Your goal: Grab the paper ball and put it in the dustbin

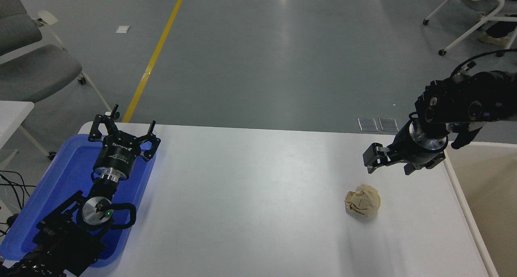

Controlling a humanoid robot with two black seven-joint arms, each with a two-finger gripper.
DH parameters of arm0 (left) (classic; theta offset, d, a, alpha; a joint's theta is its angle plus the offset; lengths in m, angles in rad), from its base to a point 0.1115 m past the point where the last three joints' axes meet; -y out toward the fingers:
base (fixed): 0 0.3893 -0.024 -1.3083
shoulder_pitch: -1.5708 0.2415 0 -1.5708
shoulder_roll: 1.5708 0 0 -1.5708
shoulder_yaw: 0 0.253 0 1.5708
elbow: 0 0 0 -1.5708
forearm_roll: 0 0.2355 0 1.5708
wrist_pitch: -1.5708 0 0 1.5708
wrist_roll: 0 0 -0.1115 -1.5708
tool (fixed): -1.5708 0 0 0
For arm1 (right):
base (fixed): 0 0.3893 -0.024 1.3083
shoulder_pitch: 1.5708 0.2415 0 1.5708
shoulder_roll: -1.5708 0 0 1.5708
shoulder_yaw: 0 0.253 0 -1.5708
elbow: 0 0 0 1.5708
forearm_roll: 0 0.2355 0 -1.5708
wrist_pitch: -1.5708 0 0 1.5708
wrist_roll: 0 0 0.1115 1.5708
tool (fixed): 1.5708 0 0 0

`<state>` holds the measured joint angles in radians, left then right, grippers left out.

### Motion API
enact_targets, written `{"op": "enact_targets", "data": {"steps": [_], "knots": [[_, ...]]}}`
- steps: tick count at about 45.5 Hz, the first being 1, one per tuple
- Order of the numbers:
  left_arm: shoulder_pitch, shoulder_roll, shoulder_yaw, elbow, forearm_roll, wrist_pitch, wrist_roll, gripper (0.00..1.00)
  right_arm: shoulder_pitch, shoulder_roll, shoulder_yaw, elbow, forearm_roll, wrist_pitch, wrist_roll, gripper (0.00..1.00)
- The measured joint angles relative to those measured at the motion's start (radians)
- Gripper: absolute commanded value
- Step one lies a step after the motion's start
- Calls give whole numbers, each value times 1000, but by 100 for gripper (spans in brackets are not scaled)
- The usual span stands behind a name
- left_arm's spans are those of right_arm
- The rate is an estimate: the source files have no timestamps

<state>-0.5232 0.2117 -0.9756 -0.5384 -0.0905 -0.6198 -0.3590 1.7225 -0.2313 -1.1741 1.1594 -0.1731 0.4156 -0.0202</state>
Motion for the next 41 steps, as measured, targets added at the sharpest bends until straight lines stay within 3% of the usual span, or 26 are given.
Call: {"op": "enact_targets", "data": {"steps": [17, 41], "knots": [[0, 0, 0, 0, 0, 0, 0, 100, -191, 96, 28, -163, 1, -37, -3, 91], [0, 0, 0, 0, 0, 0, 0, 100, -331, 133, 45, -324, 0, -46, -4, 91]]}}
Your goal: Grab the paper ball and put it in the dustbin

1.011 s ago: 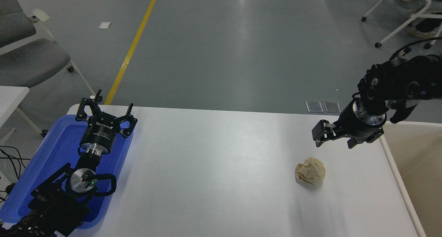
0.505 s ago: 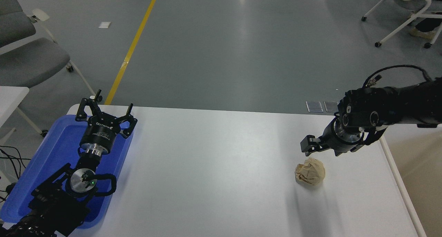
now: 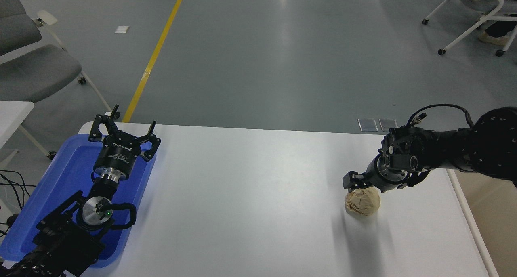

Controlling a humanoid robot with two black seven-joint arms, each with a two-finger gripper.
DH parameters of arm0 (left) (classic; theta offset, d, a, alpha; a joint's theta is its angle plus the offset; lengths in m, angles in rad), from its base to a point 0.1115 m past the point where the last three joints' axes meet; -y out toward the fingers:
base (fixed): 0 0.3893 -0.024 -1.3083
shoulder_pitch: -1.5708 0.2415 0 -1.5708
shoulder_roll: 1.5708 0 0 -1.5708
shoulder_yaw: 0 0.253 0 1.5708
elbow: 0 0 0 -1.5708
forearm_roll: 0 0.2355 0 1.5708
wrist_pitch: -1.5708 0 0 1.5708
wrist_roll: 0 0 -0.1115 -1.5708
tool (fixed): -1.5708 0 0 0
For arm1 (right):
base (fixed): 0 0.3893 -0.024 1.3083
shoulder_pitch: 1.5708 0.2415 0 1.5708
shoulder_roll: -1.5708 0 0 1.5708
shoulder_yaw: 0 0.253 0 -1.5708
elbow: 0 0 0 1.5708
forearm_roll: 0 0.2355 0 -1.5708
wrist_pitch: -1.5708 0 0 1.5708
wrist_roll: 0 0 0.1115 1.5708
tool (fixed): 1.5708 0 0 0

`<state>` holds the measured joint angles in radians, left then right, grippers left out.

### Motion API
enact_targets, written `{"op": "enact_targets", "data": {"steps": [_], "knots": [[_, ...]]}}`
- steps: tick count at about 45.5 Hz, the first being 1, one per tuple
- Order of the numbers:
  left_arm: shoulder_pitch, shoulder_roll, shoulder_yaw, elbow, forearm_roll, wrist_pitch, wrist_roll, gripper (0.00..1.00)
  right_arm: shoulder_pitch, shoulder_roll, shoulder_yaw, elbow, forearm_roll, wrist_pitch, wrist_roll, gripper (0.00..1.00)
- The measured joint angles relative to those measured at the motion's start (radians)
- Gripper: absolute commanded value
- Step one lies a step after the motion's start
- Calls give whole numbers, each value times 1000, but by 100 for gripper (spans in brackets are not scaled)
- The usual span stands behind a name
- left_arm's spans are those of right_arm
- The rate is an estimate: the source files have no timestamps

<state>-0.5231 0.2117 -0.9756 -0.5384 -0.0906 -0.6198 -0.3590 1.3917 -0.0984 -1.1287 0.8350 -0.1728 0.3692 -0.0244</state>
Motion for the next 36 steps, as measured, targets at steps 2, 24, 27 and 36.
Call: {"op": "enact_targets", "data": {"steps": [2, 24, 27, 36], "knots": [[0, 0, 0, 0, 0, 0, 0, 100, -9, 4, 0, -7, -1, 0, 0, 91], [0, 0, 0, 0, 0, 0, 0, 100, -67, 19, 2, -46, 1, -31, -1, 90], [0, 0, 0, 0, 0, 0, 0, 100, -76, 20, 2, -52, 0, -39, -1, 90], [1, 0, 0, 0, 0, 0, 0, 100, -99, 23, 4, -65, 6, -61, -1, 87]]}}
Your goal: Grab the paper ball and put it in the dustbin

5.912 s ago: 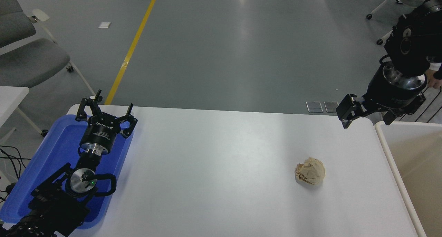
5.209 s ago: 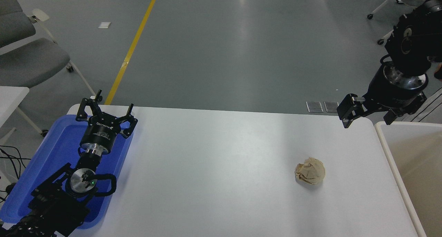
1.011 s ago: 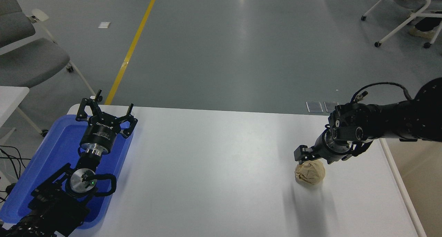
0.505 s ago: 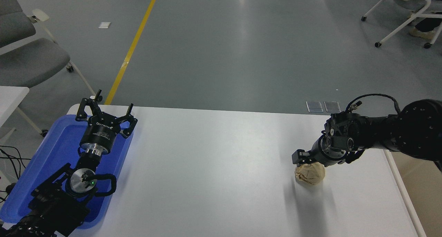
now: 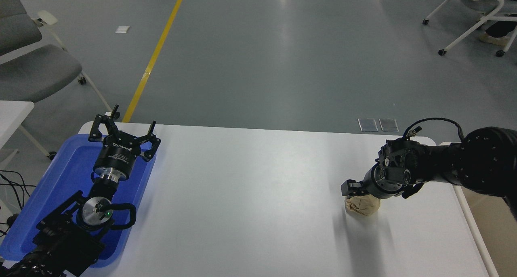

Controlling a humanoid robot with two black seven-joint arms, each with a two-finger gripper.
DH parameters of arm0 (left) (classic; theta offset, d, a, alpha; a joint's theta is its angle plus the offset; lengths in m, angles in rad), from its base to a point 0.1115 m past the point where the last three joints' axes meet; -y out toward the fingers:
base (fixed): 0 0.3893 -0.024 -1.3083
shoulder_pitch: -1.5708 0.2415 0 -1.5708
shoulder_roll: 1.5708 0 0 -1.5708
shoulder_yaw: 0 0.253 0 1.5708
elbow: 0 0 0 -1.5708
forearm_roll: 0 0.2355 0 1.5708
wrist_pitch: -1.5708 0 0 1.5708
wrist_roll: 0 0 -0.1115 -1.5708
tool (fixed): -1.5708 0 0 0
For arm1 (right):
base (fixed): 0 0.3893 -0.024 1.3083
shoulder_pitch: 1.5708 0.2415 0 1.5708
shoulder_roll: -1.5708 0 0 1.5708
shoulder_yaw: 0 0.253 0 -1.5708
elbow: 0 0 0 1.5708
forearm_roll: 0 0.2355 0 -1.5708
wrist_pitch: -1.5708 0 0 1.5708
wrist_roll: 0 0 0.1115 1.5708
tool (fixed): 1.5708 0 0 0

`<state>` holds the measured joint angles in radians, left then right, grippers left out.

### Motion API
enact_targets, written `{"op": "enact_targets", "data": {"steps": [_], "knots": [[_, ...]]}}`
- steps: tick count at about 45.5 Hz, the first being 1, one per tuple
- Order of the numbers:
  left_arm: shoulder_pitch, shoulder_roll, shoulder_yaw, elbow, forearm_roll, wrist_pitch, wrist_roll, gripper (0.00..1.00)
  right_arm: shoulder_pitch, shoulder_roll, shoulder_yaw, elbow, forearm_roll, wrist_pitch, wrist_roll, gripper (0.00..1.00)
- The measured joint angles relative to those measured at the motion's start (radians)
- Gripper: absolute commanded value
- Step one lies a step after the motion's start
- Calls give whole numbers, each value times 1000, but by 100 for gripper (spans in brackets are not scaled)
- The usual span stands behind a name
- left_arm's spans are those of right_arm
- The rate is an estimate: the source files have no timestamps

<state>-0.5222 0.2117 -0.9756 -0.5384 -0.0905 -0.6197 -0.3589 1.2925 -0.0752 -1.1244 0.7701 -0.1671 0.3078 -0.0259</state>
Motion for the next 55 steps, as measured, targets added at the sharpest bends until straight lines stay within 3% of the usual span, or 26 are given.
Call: {"op": "enact_targets", "data": {"steps": [22, 27, 32, 34, 48, 55], "knots": [[0, 0, 0, 0, 0, 0, 0, 100, -40, 3, 4, -28, 4, -16, -1, 66], [0, 0, 0, 0, 0, 0, 0, 100, -45, 4, 4, -31, 3, -20, -2, 47], [0, 0, 0, 0, 0, 0, 0, 100, -50, 6, 4, -31, 6, -23, -10, 11], [0, 0, 0, 0, 0, 0, 0, 100, -51, 7, 6, -31, 7, -23, -17, 1], [0, 0, 0, 0, 0, 0, 0, 100, -31, 6, 23, -5, 19, -9, -50, 0], [0, 0, 0, 0, 0, 0, 0, 100, 23, -18, 23, 21, 29, 68, -57, 0]]}}
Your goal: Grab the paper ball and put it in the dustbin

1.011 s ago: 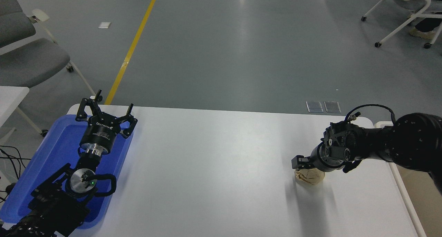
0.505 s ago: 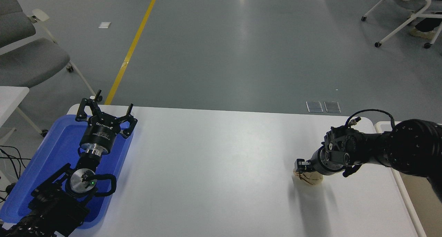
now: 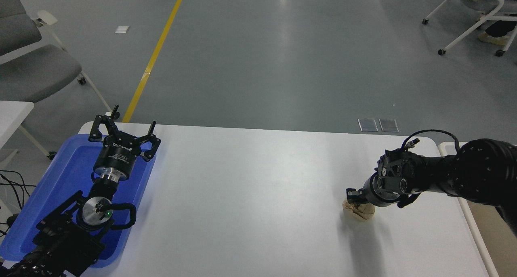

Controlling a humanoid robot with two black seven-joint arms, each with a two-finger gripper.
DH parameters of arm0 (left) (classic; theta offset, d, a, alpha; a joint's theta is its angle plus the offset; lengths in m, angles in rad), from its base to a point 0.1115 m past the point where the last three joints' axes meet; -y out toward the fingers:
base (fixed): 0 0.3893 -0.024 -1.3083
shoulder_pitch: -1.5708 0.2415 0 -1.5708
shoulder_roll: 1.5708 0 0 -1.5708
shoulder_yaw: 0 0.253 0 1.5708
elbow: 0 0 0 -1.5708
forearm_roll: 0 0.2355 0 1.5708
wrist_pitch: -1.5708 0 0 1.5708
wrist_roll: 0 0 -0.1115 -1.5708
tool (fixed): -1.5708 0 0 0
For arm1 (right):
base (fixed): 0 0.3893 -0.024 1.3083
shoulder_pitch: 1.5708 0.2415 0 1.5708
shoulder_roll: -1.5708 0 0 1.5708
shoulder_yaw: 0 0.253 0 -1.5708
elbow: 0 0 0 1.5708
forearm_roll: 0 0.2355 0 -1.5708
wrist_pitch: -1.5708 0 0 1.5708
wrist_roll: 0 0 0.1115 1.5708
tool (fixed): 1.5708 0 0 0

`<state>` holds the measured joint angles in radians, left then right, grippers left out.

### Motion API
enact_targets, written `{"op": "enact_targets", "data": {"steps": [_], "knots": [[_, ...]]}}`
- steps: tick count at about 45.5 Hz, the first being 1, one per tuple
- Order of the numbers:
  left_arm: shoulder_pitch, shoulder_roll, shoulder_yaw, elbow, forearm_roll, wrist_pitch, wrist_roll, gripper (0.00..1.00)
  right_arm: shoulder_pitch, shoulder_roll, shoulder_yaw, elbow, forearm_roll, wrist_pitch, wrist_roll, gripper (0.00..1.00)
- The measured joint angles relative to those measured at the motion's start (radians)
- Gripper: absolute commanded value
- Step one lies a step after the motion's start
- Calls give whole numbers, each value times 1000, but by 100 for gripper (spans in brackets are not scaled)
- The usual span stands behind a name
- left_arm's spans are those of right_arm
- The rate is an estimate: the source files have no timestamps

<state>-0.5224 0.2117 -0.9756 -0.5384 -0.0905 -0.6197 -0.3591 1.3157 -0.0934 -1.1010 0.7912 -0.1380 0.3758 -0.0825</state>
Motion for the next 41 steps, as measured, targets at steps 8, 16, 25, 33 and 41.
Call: {"op": "enact_targets", "data": {"steps": [8, 16, 25, 33, 41], "knots": [[0, 0, 0, 0, 0, 0, 0, 100, 72, -28, 2, 12, 6, 133, -2, 0], [0, 0, 0, 0, 0, 0, 0, 100, 155, -54, -7, 19, 4, 283, -3, 0], [0, 0, 0, 0, -1, 0, 0, 100, 244, -79, -15, 22, -5, 360, -3, 0], [0, 0, 0, 0, -1, 0, 0, 100, 332, -116, -18, 24, -8, 388, -4, 0], [-1, 0, 0, 0, 0, 0, 0, 100, 433, -159, -28, 26, -15, 400, -3, 0]]}}
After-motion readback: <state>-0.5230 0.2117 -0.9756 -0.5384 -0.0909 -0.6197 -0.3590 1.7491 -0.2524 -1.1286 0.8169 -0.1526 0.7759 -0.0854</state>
